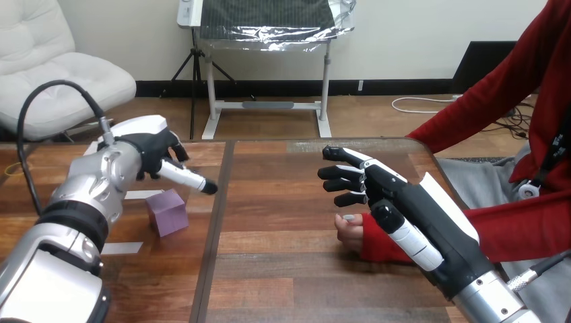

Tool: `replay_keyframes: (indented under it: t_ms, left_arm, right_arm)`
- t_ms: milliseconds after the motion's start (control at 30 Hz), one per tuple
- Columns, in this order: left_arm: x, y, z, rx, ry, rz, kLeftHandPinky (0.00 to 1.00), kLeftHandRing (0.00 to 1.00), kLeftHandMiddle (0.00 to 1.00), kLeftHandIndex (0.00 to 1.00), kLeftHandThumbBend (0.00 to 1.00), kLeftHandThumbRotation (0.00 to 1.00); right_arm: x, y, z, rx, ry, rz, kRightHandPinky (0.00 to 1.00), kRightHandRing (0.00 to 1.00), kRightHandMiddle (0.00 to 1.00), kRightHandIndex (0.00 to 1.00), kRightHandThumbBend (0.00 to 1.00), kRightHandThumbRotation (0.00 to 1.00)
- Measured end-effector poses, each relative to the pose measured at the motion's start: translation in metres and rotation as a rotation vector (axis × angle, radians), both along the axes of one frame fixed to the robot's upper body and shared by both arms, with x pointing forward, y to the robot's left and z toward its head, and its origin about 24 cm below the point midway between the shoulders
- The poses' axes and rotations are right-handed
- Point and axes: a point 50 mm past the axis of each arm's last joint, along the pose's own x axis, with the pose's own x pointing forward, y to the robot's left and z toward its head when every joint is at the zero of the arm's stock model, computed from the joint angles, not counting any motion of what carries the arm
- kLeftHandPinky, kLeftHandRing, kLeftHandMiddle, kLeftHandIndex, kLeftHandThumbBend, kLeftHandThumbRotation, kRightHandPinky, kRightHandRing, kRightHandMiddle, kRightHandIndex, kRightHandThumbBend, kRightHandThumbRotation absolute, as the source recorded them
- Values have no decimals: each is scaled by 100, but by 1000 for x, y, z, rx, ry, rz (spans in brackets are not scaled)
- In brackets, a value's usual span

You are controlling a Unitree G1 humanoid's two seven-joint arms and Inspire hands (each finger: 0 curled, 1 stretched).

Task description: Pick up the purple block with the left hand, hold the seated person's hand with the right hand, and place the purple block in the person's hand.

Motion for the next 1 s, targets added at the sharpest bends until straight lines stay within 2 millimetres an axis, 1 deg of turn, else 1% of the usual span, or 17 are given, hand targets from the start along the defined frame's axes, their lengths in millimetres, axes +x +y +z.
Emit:
replay_keyframes:
  t_ms: [267, 367, 467, 567, 767, 1000]
  left_arm:
    - [-1, 3, -2, 7, -17, 14, 71, 89, 92, 90, 100, 57]
    - [-1, 4, -1, 10, -35, 16, 74, 90, 92, 91, 100, 58]
    - [-1, 4, -1, 14, -50, 18, 83, 92, 93, 91, 100, 60]
    - [-1, 4, -2, 20, -60, 16, 87, 93, 94, 92, 100, 62]
    - [-1, 5, -2, 48, -71, 5, 94, 94, 95, 93, 100, 65]
    - [-1, 5, -3, 75, -80, 0, 97, 97, 96, 94, 100, 65]
  right_arm:
    - [0, 0, 0, 0, 0, 0, 75, 81, 83, 88, 100, 100]
    - [0, 0, 0, 0, 0, 0, 75, 81, 83, 88, 100, 100]
    - [0, 0, 0, 0, 0, 0, 75, 81, 83, 88, 100, 100]
    - [0, 0, 0, 0, 0, 0, 75, 81, 83, 88, 100, 100]
    - [0, 0, 0, 0, 0, 0, 76, 81, 83, 88, 100, 100]
    - [0, 0, 0, 0, 0, 0, 75, 81, 82, 88, 100, 100]
